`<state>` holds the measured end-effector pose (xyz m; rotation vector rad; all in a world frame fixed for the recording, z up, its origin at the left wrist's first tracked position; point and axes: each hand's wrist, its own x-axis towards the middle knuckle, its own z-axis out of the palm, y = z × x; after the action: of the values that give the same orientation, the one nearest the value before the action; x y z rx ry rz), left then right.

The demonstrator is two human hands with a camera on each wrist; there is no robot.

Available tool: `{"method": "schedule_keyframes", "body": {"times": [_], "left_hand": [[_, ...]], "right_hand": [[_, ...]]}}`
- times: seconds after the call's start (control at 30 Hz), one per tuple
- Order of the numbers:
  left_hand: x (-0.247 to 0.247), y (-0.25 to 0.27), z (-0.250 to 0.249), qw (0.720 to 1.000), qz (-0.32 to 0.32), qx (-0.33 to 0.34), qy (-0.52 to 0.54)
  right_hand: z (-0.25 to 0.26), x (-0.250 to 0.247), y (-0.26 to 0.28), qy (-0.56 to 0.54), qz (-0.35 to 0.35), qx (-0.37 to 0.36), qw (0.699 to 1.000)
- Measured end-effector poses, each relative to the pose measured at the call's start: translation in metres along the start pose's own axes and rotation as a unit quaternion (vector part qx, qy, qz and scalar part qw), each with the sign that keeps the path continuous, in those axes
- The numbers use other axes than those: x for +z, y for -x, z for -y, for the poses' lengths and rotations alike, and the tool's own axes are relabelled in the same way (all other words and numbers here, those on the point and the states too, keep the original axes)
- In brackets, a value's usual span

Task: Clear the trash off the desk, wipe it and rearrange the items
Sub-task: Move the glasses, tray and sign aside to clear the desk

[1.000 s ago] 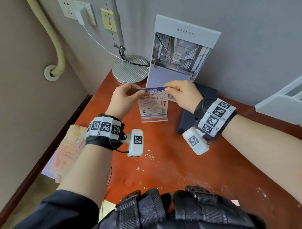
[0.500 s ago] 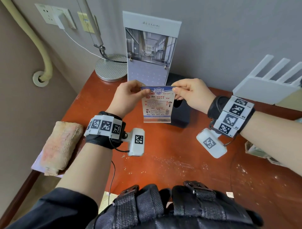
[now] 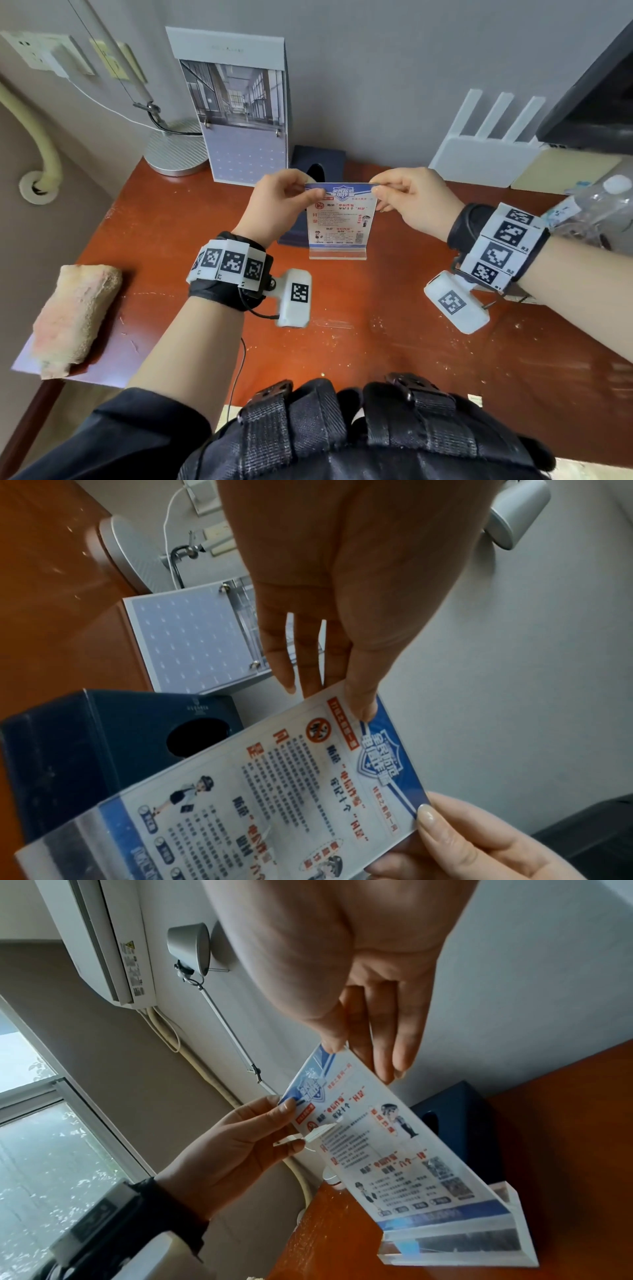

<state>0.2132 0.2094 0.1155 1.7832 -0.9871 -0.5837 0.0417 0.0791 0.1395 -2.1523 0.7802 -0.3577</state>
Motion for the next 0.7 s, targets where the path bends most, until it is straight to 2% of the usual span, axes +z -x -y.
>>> {"method": "schedule_keyframes", "body": {"times": [0.3, 0.7], "left_hand": [[0.064, -0.002, -0.028, 0.998, 0.042, 0.025, -0.030], [0.143, -0.013, -0.047, 0.998, 0.047, 0.025, -0.045]], "right_hand": [[-0.047, -0.048, 0.028, 0.006, -0.011, 0.019, 1.000], [-0.103, -0.104, 0.047, 0.045, -0.005, 0.032, 0.998]]}}
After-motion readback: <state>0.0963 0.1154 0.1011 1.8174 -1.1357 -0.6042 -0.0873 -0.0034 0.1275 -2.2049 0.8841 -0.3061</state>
